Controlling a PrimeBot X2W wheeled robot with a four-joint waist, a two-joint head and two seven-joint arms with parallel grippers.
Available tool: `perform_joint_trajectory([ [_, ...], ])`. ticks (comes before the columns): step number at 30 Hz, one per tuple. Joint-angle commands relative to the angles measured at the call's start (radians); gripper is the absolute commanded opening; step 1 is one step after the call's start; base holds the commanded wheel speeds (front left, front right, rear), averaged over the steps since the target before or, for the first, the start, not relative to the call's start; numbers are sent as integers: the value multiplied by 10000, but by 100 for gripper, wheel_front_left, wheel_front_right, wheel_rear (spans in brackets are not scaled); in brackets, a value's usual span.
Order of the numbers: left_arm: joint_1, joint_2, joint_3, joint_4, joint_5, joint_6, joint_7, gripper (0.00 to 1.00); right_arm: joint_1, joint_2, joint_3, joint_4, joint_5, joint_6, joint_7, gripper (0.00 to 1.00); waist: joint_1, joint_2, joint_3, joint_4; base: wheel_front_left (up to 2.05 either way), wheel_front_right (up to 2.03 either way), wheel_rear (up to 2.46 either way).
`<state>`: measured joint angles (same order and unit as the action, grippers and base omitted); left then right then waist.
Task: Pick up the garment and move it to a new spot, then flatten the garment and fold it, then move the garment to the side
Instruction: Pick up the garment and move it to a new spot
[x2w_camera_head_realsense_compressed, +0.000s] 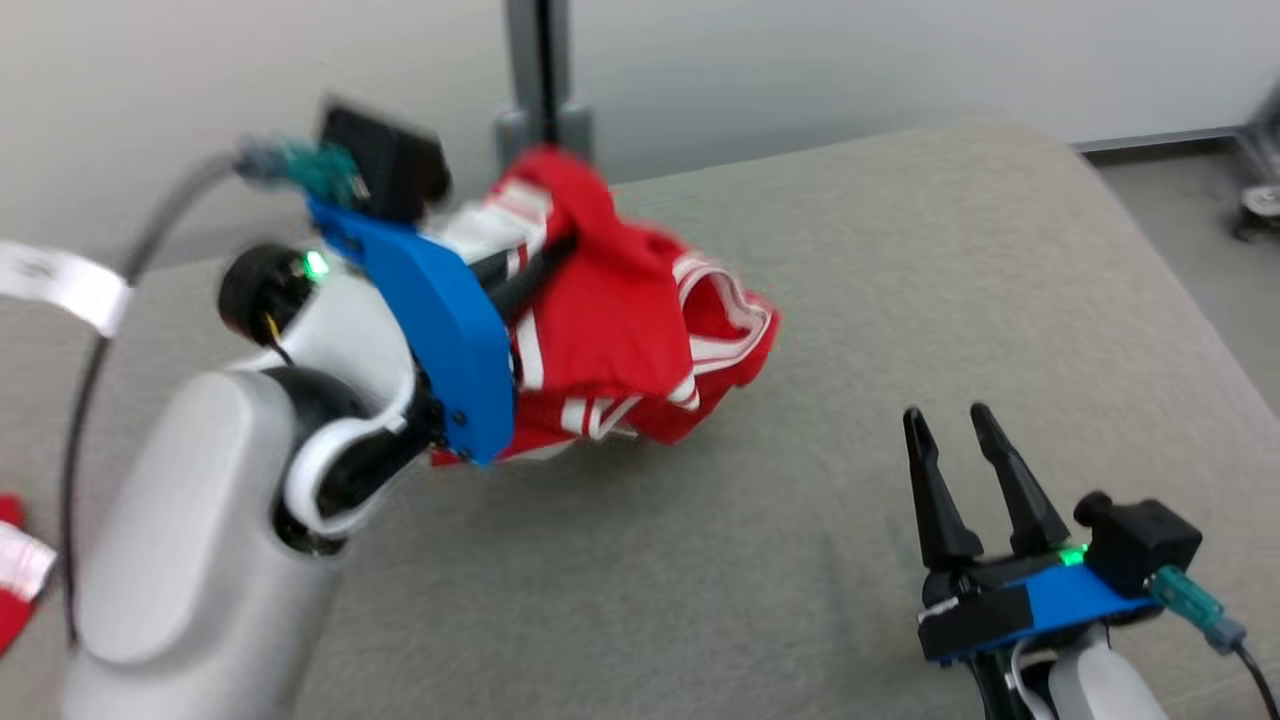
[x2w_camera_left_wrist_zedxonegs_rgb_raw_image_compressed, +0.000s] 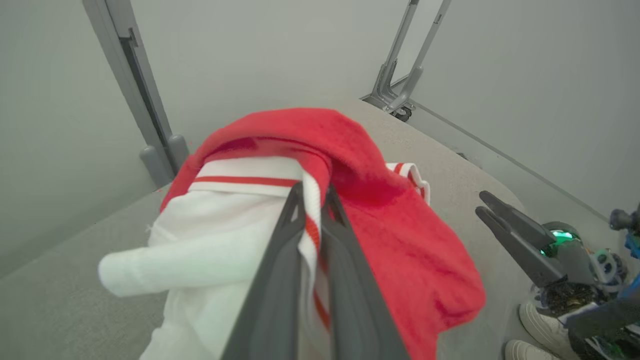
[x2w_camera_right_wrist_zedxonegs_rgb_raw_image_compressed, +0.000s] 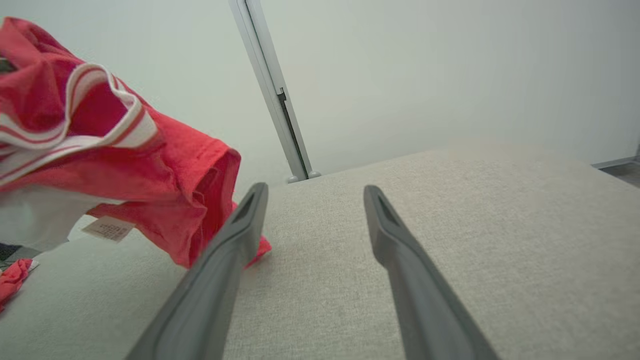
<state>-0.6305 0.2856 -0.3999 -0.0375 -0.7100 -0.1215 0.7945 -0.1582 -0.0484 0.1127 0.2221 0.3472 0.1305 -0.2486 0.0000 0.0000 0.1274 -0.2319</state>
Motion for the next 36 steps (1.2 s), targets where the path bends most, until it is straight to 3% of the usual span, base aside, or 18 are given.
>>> perform_joint_trajectory([
  [1, 317, 13, -153, 190, 136, -49, -226, 0, -60, -38, 3, 35, 49, 5, -57, 100, 0, 0, -181, -375, 0, 0, 0],
  [8, 1581, 46, -1232, 2224, 1168, -100, -2240, 0, -11, -35, 27, 61, 31, 5, -115, 100, 0, 0, -43, -1128, 0, 0, 0],
  [9, 1707, 16, -1329, 2590, 1377, -80, -2596, 17, 24, -32, 26, 65, 18, 5, -116, 100, 0, 0, -46, -1159, 0, 0, 0],
  [10, 1800, -35, -1418, 2933, 1585, -11, -2958, 75, 59, -34, 17, 72, 11, 5, -114, 100, 0, 0, -59, -1175, 0, 0, 0],
  [11, 1867, -102, -1462, 3243, 1770, 99, -3334, 100, 87, -34, 4, 78, -2, 5, -119, 100, 0, 0, -73, -1172, 0, 0, 0],
  [16, 2122, -587, -1415, 4056, 1952, 239, -4856, 100, 218, -34, -106, 43, -124, 5, -118, 100, 0, 0, -221, -939, 0, 0, 0],
  [17, 2191, -731, -1278, 4176, 1983, 298, -5731, 100, 267, -35, -199, -2, -194, 5, -69, 100, 0, 0, -304, -715, 0, 0, 0],
  [28, 3510, -1275, 21, 3813, 1401, 736, -9588, 100, 678, -37, -821, -336, -445, 5, 211, 100, 0, 0, -597, 776, 0, 0, 0],
  [36, 4467, -1183, 937, 3553, 1998, 1160, -10597, 100, 845, -35, -1184, -532, -801, 5, 492, 100, 0, 0, -700, 1584, 0, 0, 0],
])
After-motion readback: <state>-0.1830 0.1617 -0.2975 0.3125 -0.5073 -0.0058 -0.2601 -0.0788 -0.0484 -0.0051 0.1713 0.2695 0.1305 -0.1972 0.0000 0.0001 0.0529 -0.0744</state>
